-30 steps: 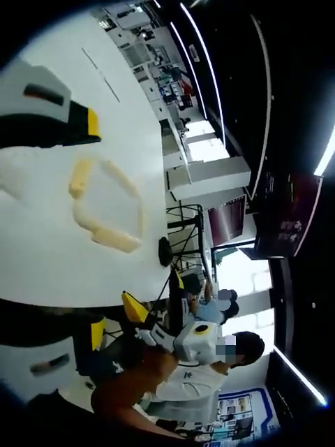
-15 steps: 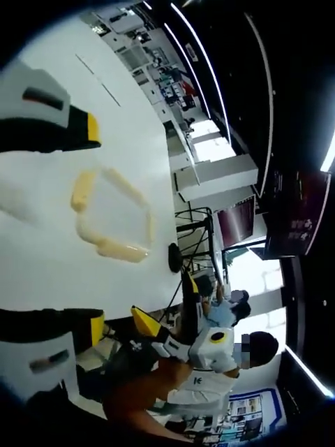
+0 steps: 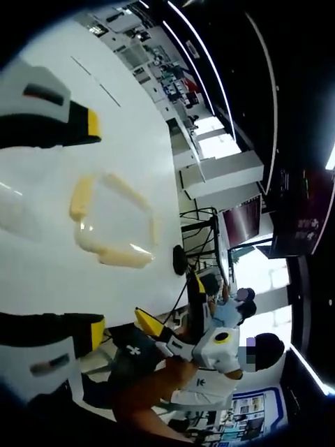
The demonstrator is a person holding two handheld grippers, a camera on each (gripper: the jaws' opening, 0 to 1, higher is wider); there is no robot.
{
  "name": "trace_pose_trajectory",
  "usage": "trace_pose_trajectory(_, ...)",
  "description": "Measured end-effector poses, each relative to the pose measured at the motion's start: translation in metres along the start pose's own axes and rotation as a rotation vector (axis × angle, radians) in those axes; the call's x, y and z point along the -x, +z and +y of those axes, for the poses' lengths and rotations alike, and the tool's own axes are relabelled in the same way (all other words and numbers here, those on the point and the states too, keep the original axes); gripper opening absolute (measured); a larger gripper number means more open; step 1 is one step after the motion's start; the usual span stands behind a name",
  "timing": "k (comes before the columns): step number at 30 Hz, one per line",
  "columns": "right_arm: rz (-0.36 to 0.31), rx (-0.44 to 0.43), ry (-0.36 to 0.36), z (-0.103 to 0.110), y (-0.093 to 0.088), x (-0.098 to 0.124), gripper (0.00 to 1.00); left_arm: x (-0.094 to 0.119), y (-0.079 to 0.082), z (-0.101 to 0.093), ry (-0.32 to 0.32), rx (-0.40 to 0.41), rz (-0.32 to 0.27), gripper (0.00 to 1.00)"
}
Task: Snap each plastic latch of the storage box into its locked position after aligning the lid with the box until every specified latch is closed and the lid sits flush.
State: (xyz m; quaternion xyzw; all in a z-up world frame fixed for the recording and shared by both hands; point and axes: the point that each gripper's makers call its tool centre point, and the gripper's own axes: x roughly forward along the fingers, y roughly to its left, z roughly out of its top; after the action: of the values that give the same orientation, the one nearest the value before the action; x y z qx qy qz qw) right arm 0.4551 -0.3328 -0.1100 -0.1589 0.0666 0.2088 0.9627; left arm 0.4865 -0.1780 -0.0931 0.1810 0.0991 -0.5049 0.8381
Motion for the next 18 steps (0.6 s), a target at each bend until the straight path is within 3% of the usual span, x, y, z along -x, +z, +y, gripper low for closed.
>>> trace_pose_trajectory(11,0.026,0.032,-0.009,-0.007,-0.004,-0.004,0.97,-0.001,0.005,0.005,0.005,-0.025,0.016,1.0)
trace_pose_trajectory(18,0.017,0.047,-0.008,-0.016,0.007,-0.002,0.97,-0.007,0.006,0.012,0.031,-0.07,0.049,1.0)
